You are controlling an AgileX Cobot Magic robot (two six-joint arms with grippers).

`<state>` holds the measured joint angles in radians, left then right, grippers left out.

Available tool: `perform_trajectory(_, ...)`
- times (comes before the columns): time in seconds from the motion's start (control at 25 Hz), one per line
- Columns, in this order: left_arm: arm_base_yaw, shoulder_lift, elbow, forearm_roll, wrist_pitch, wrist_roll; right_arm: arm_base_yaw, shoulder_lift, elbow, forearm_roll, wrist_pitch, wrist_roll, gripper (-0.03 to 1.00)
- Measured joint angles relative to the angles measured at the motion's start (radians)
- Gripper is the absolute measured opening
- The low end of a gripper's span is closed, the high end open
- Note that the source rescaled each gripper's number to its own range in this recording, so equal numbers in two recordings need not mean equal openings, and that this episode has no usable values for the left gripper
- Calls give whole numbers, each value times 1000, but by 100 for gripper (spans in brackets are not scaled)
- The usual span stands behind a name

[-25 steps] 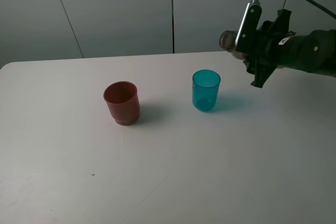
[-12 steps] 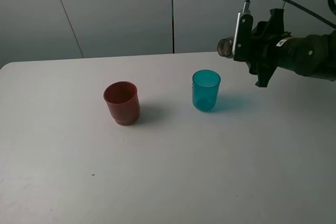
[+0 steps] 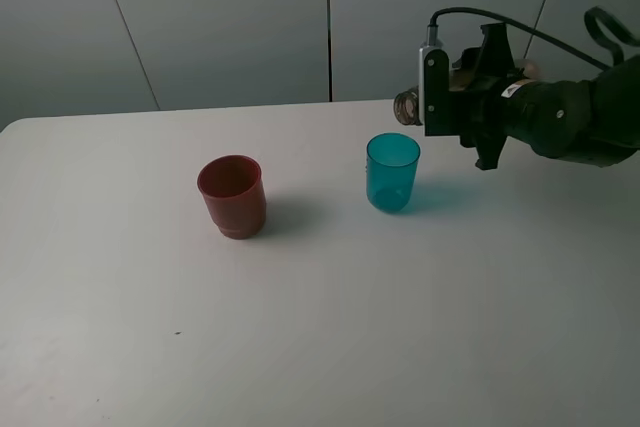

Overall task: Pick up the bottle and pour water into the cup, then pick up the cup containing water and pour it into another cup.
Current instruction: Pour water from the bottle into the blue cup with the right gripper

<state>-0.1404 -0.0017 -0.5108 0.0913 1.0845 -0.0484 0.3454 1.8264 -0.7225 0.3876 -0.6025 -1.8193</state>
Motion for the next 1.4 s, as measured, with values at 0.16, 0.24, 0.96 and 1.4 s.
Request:
perform_trajectory(0.16,0,0,0,0,0,0,2,14,0,2,-27,-20,0)
perform_trajectory(0.24,0,0,0,0,0,0,2,21,0,2,-39,-38,0)
perform_trajectory(0.96,0,0,0,0,0,0,0,51,-22,24,-79,-187,0)
perform_trajectory(1.4,0,0,0,0,0,0,0,51,-54,40,-87,-261,0)
